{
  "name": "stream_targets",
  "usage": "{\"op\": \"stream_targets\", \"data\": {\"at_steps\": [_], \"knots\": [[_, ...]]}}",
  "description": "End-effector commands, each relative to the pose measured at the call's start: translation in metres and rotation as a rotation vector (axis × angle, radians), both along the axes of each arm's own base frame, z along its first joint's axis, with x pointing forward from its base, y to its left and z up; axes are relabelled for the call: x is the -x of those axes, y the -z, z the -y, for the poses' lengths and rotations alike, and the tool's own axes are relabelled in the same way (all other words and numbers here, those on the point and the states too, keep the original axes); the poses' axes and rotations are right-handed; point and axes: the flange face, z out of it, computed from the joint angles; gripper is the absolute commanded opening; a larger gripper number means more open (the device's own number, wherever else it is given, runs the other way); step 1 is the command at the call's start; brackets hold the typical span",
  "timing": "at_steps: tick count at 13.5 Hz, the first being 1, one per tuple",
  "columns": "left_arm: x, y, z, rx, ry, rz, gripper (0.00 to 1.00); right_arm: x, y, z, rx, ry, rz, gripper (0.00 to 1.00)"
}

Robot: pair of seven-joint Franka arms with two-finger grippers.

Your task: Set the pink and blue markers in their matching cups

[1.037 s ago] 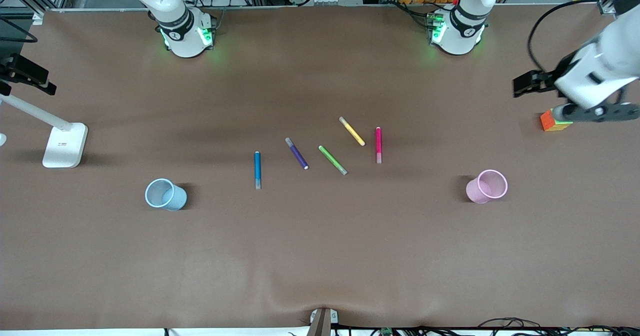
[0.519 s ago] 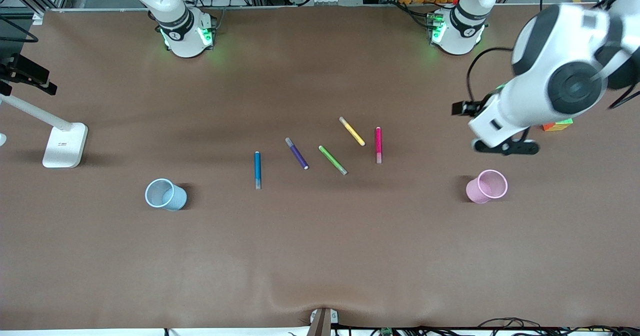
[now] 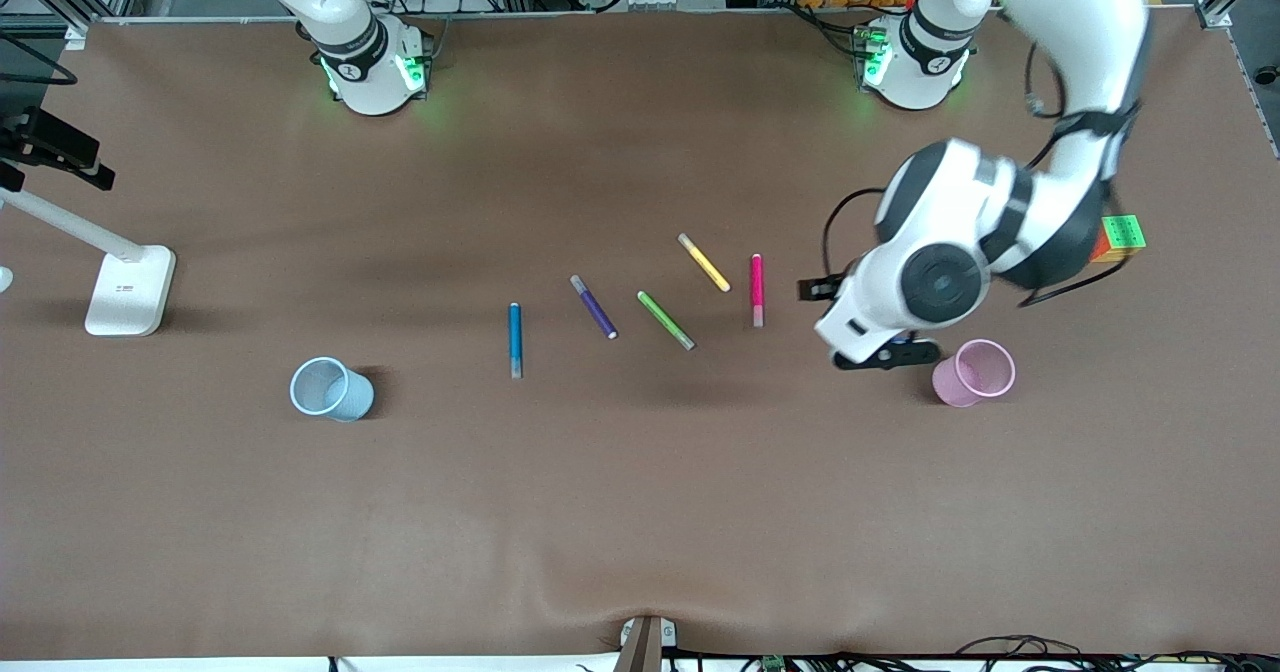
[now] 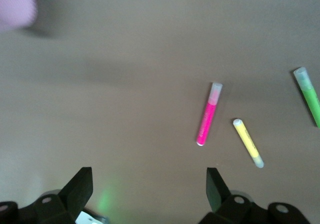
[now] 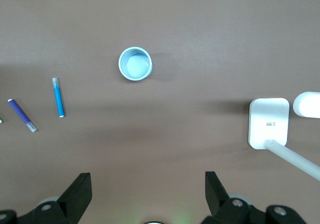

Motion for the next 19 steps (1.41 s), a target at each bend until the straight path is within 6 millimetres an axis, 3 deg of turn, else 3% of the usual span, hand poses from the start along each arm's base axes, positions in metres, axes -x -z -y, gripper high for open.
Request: {"op": "stream_targets", "data": {"at_steps": [1,3,10,12,19], "knots": [[-0.006,0.030,0.018,0.009,-0.043,-0.023,1.00,0.001,-0.005,-0.001,-0.015,0.001,0.004,1.00],[-0.008,0.052,0.023,0.008,-0.057,-0.028,1.00,0.001,-0.005,-0.001,-0.014,0.000,0.005,1.00],[-0.008,0.105,0.044,0.013,-0.044,-0.003,1.00,0.001,-0.005,-0.001,-0.014,0.000,0.005,1.00],[0.000,0.111,0.057,0.014,-0.027,-0.004,1.00,0.001,-0.005,-0.001,-0.014,0.000,0.005,1.00],[0.002,0.149,0.068,0.020,-0.050,0.027,1.00,0.001,-0.006,-0.001,-0.014,0.000,0.007,1.00]]}}
